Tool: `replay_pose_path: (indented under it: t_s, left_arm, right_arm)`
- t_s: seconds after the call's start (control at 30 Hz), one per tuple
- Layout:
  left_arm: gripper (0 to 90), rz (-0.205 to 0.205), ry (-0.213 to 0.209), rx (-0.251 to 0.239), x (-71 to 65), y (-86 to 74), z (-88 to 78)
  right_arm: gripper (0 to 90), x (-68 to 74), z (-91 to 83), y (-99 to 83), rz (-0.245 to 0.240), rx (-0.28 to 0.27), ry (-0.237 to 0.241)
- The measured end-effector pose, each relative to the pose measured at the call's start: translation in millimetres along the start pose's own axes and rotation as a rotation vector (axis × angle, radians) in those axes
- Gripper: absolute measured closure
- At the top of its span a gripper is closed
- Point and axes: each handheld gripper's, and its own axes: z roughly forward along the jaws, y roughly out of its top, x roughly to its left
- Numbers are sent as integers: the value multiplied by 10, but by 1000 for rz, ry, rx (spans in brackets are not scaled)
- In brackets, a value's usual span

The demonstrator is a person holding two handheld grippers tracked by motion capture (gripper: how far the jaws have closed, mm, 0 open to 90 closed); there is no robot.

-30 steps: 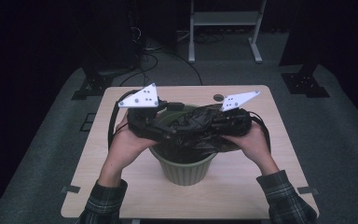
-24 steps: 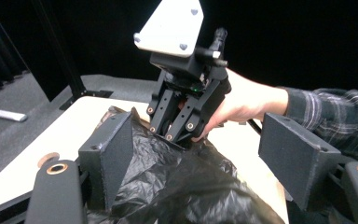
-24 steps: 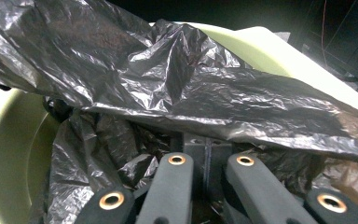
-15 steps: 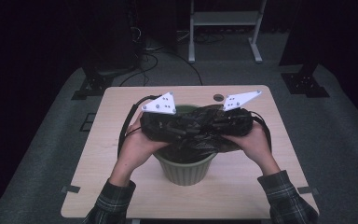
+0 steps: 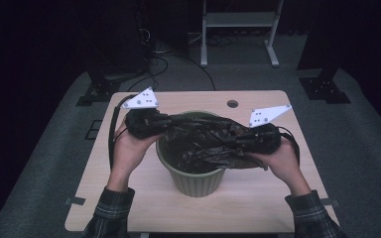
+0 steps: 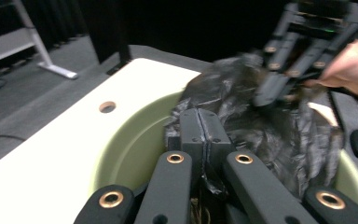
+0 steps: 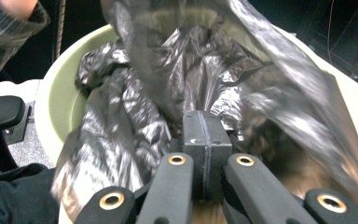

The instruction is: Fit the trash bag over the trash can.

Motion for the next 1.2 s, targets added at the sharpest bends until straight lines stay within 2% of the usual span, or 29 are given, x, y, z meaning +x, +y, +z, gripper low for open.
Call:
replay_pose_path:
  t_s: [0.23,0.33,0.37,0.4,0.47,0.57,0.67,0.7,0.8,0.9,0.93,0.97,1.03,1.1,1.2]
  left_arm:
    - [897,-35,72,4,111,-167,-139]
    - [897,-59,69,-4,149,-256,-159]
    - [897,-66,55,-10,150,-278,-159]
    - [897,-64,52,-9,148,-293,-159]
    - [897,-63,46,-9,137,-308,-151]
    - [896,-65,40,-9,129,-310,-141]
    - [896,-65,34,-10,129,-302,-136]
    - [897,-65,33,-10,128,-299,-136]
    - [896,-64,32,-13,127,-292,-143]
    - [897,-65,32,-15,130,-291,-149]
    - [897,-66,33,-17,135,-293,-148]
    - [897,-67,34,-16,140,-296,-150]
    - [897,-72,35,-17,149,-308,-149]
    - [897,-75,42,-12,171,-323,-154]
    - [897,-87,68,-8,214,-357,-173]
  right_arm:
    - [900,38,-201,-119,9,-30,7]
    - [900,61,-283,-139,6,-37,-5]
    - [871,66,-314,-145,1,-52,-6]
    - [790,73,-348,-146,1,-78,-14]
    - [719,88,-420,-125,-1,-115,-19]
    - [675,139,-512,-66,-22,-166,-48]
    - [667,154,-588,-9,-41,-186,-85]
    - [654,141,-619,12,-47,-191,-115]
    - [624,33,-658,39,-41,-187,-165]
    - [587,-142,-603,17,1,-153,-178]
    - [641,-186,-567,3,13,-137,-188]
    - [738,-221,-530,-14,23,-117,-173]
    - [900,-233,-476,-39,20,-93,-188]
    - [900,-197,-476,-50,16,-104,-169]
    - [900,-49,-540,-31,-18,-136,-162]
